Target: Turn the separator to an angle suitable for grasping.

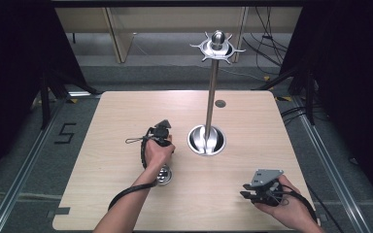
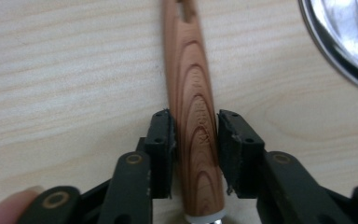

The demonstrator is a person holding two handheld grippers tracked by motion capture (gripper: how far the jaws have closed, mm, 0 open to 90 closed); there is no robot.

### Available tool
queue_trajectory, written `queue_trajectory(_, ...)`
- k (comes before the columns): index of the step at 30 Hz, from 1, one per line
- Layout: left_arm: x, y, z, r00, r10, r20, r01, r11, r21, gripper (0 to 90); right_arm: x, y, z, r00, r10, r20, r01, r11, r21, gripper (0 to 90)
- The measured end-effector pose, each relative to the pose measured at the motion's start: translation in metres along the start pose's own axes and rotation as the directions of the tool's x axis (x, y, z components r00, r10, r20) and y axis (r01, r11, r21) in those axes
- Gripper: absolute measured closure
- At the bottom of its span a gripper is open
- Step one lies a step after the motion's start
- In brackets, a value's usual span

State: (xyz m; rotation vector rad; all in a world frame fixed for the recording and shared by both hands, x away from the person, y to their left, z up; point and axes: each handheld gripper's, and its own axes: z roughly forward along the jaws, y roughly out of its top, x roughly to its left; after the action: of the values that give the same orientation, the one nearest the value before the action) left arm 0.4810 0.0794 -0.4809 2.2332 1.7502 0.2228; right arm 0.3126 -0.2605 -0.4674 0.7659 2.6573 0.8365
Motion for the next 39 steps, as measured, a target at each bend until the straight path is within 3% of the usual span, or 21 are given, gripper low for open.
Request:
queue_trajectory(2, 0.001, 0.000, -0.001, 1.0000, -0.002, 0.001, 0.002, 1.0000, 0.009, 67.8, -0.001, 0.000, 0.000, 0.9999, -0.010, 0.005, 0.010, 1.000, -0.003, 71.1)
queue_trajectory(3, 0.003, -0.001, -0.001, 0.9999, 0.016, -0.003, -0.015, 0.9999, 0.006, 67.7, -0.001, 0.000, 0.000, 0.9999, -0.009, 0.005, 0.009, 1.000, -0.003, 71.1)
queue_trajectory(5, 0.005, -0.002, -0.001, 0.9996, 0.028, -0.005, -0.028, 0.9996, 0.010, 67.1, 0.001, 0.000, 0.000, 0.9999, 0.012, -0.001, -0.012, 1.000, 0.002, 70.9)
queue_trajectory(9, 0.007, 0.000, -0.001, 0.9993, 0.035, 0.016, -0.035, 0.9991, 0.022, 57.3, 0.000, 0.000, 0.000, 0.9999, 0.013, 0.002, -0.013, 1.000, 0.001, 70.7)
queue_trajectory(14, 0.008, 0.000, 0.001, 0.9992, 0.039, 0.000, -0.039, 0.9991, 0.016, 51.6, 0.000, 0.000, 0.000, 0.9999, 0.012, 0.002, -0.012, 1.000, 0.001, 70.5)
queue_trajectory(16, 0.008, 0.000, 0.001, 0.9974, 0.070, -0.015, -0.070, 0.9974, 0.017, 51.5, 0.000, 0.000, 0.000, 0.9999, 0.013, 0.001, -0.013, 1.000, 0.001, 70.5)
queue_trajectory(19, 0.006, 0.002, 0.000, 0.9960, 0.087, -0.019, -0.086, 0.9959, 0.028, 54.9, 0.000, 0.000, 0.000, 0.9999, 0.013, 0.002, -0.013, 1.000, 0.000, 70.5)
queue_trajectory(22, 0.006, 0.003, 0.000, 0.9955, 0.093, -0.018, -0.092, 0.9954, 0.025, 64.7, -0.001, 0.000, 0.000, 1.0000, 0.007, 0.006, -0.007, 1.000, -0.006, 70.5)
queue_trajectory(27, 0.008, 0.001, -0.001, 0.9943, 0.106, -0.003, -0.106, 0.9942, 0.016, 67.2, -0.001, -0.001, -0.002, 0.9998, 0.016, 0.007, -0.016, 1.000, -0.005, 70.2)
queue_trajectory(31, 0.013, -0.003, -0.001, 0.9951, 0.092, 0.035, -0.092, 0.9957, -0.010, 67.4, -0.002, -0.001, -0.002, 0.9998, 0.017, 0.008, -0.017, 1.000, -0.008, 70.1)
queue_trajectory(34, 0.018, -0.011, -0.002, 0.9937, 0.074, 0.084, -0.066, 0.9937, -0.091, 67.4, -0.001, -0.001, -0.002, 0.9998, 0.020, 0.007, -0.020, 1.000, -0.010, 69.9)
queue_trajectory(35, 0.018, -0.013, -0.005, 0.9945, 0.049, 0.093, -0.039, 0.9941, -0.101, 67.4, -0.001, -0.002, 0.000, 0.9995, 0.026, 0.018, -0.025, 0.999, -0.034, 69.9)
queue_trajectory(36, 0.019, -0.015, -0.009, 0.9934, 0.055, 0.101, -0.044, 0.9924, -0.115, 67.4, -0.001, -0.002, 0.000, 0.9995, 0.026, 0.015, -0.026, 0.999, -0.027, 70.0)
queue_trajectory(37, 0.023, -0.018, -0.015, 0.9889, 0.074, 0.128, -0.052, 0.9842, -0.169, 67.5, -0.001, -0.002, 0.000, 0.9994, 0.031, 0.015, -0.031, 0.999, -0.036, 69.9)
queue_trajectory(38, 0.023, -0.018, -0.015, 0.9889, 0.074, 0.128, -0.052, 0.9842, -0.169, 67.6, -0.001, -0.002, 0.000, 0.9994, 0.031, 0.015, -0.031, 0.999, -0.036, 69.9)
queue_trajectory(39, 0.023, -0.022, -0.020, 0.9846, 0.058, 0.165, -0.023, 0.9776, -0.209, 67.6, -0.001, -0.002, -0.001, 0.9995, 0.030, 0.014, -0.029, 0.999, -0.032, 69.9)
